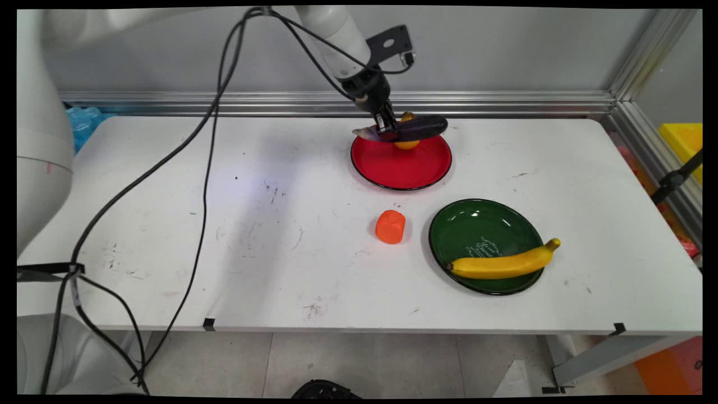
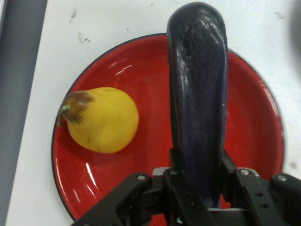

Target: Place the picked object on the table

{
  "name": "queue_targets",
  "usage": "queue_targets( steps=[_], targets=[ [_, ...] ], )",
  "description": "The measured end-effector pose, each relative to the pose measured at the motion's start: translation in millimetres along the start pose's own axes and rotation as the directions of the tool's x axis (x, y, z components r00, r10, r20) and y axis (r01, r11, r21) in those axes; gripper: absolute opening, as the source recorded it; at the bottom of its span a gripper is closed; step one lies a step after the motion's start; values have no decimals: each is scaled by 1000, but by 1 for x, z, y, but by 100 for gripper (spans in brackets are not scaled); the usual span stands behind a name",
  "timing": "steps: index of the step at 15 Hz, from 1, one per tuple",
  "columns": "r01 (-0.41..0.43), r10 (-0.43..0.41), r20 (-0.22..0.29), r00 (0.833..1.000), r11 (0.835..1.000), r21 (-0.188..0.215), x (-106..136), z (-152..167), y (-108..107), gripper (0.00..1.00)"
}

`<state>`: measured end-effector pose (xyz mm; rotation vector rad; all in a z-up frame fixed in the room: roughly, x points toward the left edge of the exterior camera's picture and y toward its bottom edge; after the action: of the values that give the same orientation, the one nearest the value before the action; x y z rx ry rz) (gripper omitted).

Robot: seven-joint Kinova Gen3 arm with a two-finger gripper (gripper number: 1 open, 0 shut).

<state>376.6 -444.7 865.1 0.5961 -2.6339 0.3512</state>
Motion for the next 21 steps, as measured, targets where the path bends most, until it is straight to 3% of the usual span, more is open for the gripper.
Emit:
queue_targets(
  steps=[7,12,21],
  targets=[
    [28,-29,-30,999,1000,-10,-19,-59,61,0],
    [35,-37,-24,999,998,-59,-43,-92,118,0],
    [47,-49,-13,999,991,-127,-78,-113,188,0]
  ],
)
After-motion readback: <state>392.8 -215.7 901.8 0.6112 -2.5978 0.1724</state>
